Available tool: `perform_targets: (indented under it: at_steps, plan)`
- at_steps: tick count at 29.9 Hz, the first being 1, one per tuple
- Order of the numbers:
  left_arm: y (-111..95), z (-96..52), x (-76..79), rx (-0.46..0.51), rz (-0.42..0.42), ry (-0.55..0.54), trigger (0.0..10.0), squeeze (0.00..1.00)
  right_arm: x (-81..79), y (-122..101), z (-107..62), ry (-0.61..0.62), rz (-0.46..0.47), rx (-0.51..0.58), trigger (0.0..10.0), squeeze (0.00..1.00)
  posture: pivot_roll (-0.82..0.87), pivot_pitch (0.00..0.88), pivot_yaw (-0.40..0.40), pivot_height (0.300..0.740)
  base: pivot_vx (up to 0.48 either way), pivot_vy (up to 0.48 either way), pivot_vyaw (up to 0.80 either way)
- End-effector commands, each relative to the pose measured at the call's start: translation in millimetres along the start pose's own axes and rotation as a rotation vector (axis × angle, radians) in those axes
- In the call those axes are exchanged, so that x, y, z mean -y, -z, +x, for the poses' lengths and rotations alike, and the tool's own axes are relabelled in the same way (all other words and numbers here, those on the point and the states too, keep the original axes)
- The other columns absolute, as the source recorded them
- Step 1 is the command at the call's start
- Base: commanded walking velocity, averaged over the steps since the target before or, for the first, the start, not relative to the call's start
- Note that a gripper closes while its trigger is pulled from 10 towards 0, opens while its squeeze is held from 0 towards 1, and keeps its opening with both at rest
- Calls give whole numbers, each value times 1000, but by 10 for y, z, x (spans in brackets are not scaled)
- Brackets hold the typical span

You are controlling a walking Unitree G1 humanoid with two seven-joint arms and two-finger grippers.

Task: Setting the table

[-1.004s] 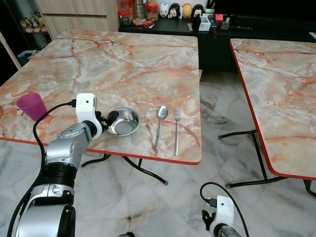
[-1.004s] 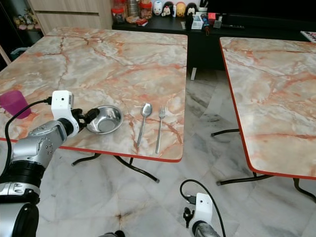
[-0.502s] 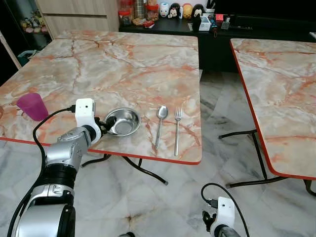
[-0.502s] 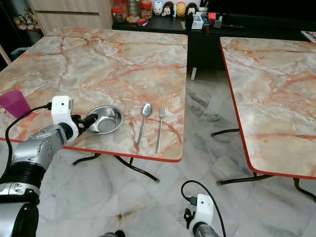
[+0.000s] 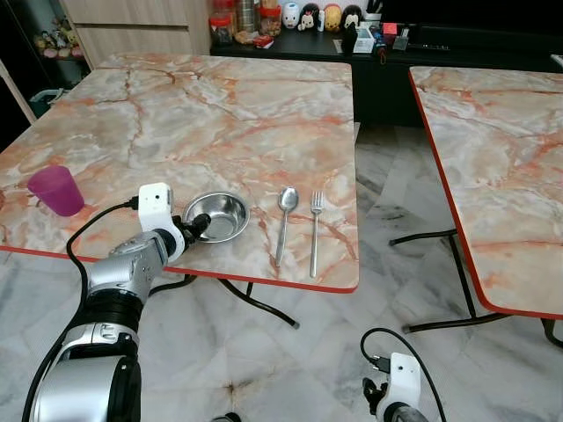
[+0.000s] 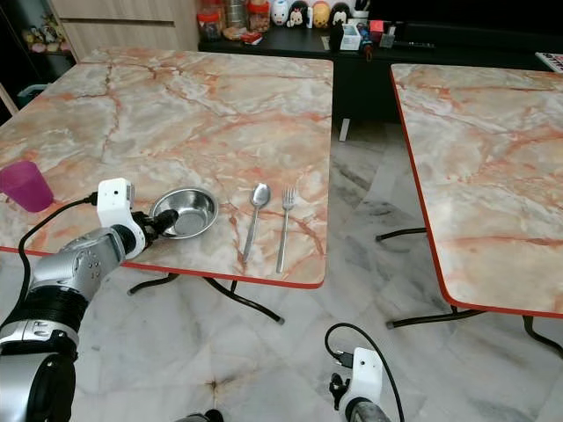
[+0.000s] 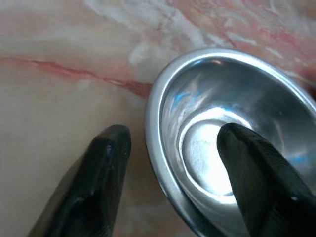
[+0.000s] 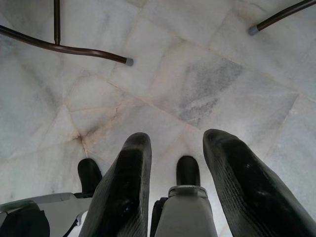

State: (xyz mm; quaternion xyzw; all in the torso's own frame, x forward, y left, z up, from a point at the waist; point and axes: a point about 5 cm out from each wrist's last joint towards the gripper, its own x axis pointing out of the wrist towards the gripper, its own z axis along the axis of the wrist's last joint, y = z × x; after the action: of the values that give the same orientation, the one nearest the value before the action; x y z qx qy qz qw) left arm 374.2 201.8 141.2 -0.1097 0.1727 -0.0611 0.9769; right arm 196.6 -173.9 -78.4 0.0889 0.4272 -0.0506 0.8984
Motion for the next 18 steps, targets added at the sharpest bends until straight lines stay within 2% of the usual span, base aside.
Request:
perform_targets:
  at_steps: [1,18]
  plan:
    - [-39,-14,-70,10,-18,-22,0,0,30,43,-11,8,14,-12,10000,0,64,117,20,740,0,0,0]
    - [7,-27,-102,-10,-6,-20,0,0,12,-3,0,-5,-6,-5,10000,0,70,90,16,740,0,0,0]
